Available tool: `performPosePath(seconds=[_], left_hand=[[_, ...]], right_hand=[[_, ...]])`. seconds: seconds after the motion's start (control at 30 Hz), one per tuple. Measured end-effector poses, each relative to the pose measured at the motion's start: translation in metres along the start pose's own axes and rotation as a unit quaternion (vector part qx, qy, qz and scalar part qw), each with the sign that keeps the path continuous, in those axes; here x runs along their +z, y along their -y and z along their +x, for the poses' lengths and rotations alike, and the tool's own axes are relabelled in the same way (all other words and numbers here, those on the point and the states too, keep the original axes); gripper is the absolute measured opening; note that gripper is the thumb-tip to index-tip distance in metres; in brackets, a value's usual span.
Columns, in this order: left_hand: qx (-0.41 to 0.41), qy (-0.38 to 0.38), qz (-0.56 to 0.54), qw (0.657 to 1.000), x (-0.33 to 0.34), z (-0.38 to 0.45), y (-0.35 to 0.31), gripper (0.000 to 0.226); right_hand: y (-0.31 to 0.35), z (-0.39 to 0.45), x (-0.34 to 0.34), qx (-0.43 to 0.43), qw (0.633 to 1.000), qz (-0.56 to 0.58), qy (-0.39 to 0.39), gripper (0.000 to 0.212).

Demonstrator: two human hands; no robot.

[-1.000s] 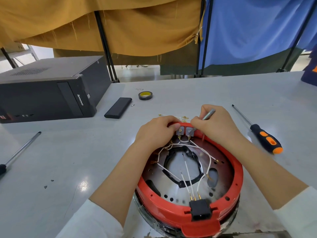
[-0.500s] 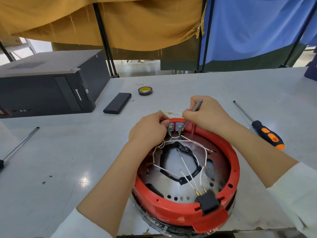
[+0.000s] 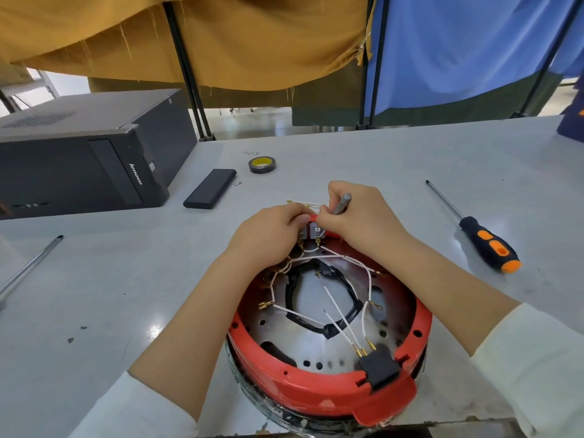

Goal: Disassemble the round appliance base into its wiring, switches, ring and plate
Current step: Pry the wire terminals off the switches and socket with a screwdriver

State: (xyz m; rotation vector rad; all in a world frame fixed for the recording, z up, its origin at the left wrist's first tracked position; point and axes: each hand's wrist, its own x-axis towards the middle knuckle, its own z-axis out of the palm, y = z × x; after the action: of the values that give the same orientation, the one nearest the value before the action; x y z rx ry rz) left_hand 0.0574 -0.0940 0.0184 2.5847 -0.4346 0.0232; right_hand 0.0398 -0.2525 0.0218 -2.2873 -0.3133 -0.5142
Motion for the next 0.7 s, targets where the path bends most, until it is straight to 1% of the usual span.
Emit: performPosePath(seconds=[0.1, 0.23, 0.33, 0.47, 0.6, 0.7], left_hand=[[0.009, -0.002, 0.007, 1.0, 0.001, 0.001, 0.0, 0.027], [0.016, -0.012, 0.02, 1.0, 0.002, 0.002, 0.001, 0.027], [0.018, -0.016, 0.022, 0.999, 0.003, 0.002, 0.001, 0.026], [0.012, -0.018, 0.024, 0.999, 0.002, 0.002, 0.001, 0.027], [0.007, -0.021, 0.022, 1.0, 0.003, -0.001, 0.0, 0.027], [0.006, -0.021, 0.018, 1.0, 0.003, -0.001, 0.0, 0.027]], right_hand=[[0.002, 0.002, 0.0, 0.008, 1.0, 0.004, 0.009, 0.038], [0.005, 0.013, 0.0, 0.063, 0.998, 0.011, 0.015, 0.041], [0.006, 0.015, 0.001, 0.085, 0.996, 0.01, 0.026, 0.039], [0.004, 0.013, 0.001, 0.084, 0.996, 0.01, 0.021, 0.036], [0.002, 0.005, 0.002, 0.055, 0.998, 0.018, -0.011, 0.034], [0.002, 0.004, 0.0, 0.056, 0.998, 0.027, -0.002, 0.036]])
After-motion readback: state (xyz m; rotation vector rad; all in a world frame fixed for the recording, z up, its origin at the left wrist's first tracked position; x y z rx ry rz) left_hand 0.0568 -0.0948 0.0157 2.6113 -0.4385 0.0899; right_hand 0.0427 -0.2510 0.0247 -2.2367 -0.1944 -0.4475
